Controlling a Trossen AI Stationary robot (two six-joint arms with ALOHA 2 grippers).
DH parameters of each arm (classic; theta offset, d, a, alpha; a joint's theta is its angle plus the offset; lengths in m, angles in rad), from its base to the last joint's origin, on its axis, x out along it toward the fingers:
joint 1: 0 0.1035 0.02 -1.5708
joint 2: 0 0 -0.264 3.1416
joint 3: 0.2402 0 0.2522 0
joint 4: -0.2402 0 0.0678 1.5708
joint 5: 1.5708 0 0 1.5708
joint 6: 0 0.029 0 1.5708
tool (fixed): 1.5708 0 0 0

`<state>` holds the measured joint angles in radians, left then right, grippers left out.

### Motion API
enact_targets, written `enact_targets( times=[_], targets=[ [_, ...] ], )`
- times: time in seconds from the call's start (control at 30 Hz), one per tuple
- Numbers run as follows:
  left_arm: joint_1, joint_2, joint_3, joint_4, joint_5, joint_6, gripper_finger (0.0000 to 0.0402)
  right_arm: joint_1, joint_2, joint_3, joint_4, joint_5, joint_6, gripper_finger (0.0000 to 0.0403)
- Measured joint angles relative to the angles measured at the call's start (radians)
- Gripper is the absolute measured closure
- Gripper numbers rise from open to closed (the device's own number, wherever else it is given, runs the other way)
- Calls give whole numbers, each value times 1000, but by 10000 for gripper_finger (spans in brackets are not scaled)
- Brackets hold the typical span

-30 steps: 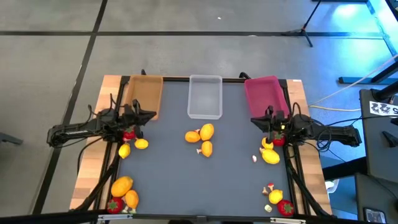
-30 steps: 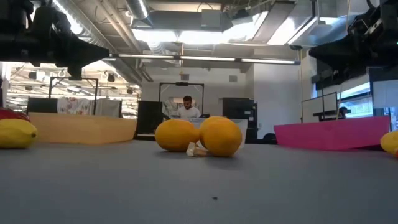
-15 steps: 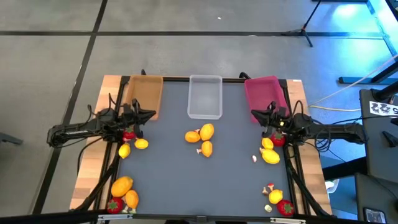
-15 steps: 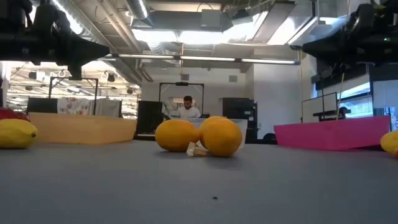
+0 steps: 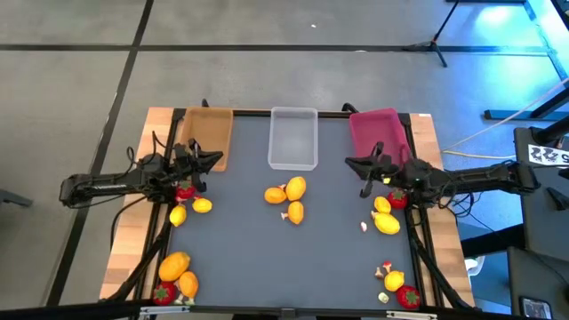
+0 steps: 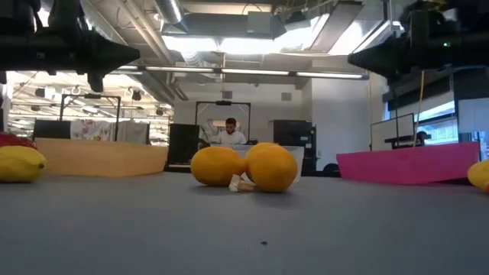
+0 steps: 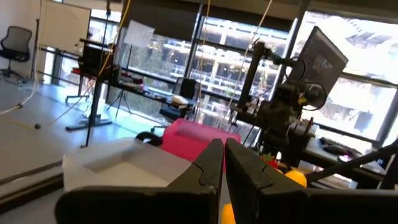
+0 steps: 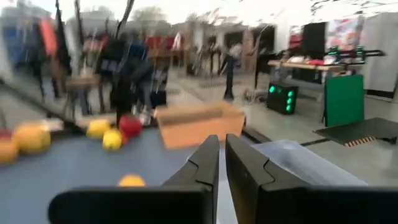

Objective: Sort produce into baskets
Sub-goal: Put the lemon into the pink bin

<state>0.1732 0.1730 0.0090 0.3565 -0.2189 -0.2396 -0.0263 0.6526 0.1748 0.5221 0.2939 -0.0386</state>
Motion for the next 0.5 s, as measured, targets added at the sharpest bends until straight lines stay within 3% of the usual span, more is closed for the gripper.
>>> enact_targets(
  times=[0.2,0.33,0.43,0.5],
  targets=[
    [-23,122,28,60,0,11,386,0,68,203,-404,120,-23,372],
    [-33,194,64,59,1,61,386,0,100,327,-717,302,-22,372],
    [-38,241,91,60,1,80,386,-25,116,360,-877,431,-19,372],
    [-38,268,100,60,0,82,386,-64,120,359,-943,432,14,372]
  ],
)
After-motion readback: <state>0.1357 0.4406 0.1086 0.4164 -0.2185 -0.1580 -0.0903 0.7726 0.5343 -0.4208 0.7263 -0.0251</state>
